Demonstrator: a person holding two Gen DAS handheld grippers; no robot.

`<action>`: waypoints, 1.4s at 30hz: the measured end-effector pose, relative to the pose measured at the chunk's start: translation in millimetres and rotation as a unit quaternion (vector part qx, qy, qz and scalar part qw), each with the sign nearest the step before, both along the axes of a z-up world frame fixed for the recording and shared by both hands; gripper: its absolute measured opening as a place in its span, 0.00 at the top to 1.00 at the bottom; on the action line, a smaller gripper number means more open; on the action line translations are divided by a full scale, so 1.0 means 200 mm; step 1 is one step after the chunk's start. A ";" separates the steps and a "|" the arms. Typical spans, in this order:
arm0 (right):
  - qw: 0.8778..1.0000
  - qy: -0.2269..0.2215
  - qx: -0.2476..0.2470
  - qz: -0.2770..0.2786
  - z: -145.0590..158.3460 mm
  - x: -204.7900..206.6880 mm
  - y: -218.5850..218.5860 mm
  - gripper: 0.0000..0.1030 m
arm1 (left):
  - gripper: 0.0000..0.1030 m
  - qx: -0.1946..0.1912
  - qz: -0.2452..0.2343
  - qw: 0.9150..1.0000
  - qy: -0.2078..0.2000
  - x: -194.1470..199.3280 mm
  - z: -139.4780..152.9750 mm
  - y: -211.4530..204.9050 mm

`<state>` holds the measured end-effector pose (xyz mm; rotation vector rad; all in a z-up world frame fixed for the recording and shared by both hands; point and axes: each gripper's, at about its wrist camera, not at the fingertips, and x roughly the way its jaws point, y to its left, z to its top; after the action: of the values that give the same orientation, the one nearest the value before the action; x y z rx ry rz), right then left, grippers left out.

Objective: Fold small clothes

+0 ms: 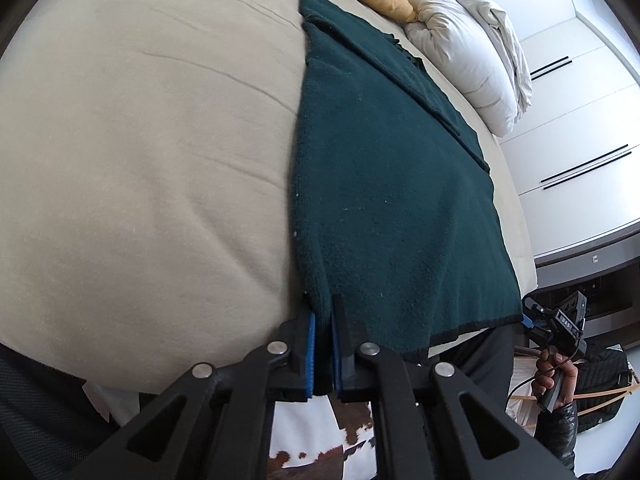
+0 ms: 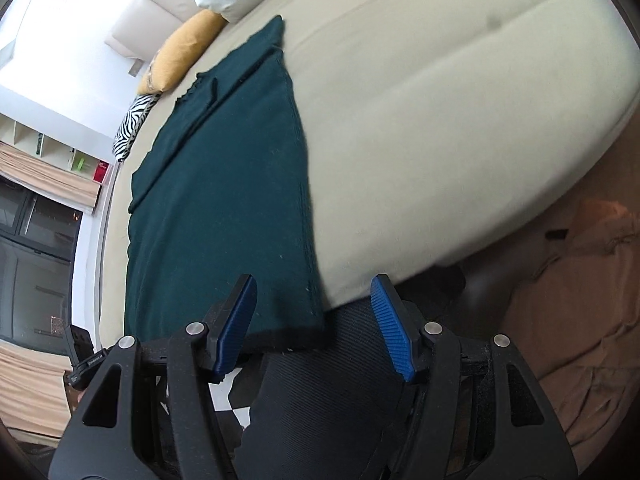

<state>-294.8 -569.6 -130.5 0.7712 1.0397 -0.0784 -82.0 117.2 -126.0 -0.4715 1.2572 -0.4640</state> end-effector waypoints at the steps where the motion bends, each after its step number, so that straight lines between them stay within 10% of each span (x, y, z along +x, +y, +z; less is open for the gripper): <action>1: 1.000 0.003 0.002 0.006 -0.01 0.00 0.01 0.44 | 0.93 0.000 0.000 1.000 0.000 0.00 0.00 0.00; 16: 0.999 0.023 -0.002 0.046 -0.02 0.02 0.07 0.92 | 0.94 -0.002 -0.006 1.000 -0.011 -0.02 0.02 -0.01; 42: 0.973 -0.191 0.123 -0.032 0.36 0.10 -0.12 0.94 | 0.94 -0.184 0.043 0.980 -0.057 0.12 0.35 0.09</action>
<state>-274.4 -592.8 -59.3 0.9995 0.6628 0.1426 -58.8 134.3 -55.6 -0.7976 1.0370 -0.6460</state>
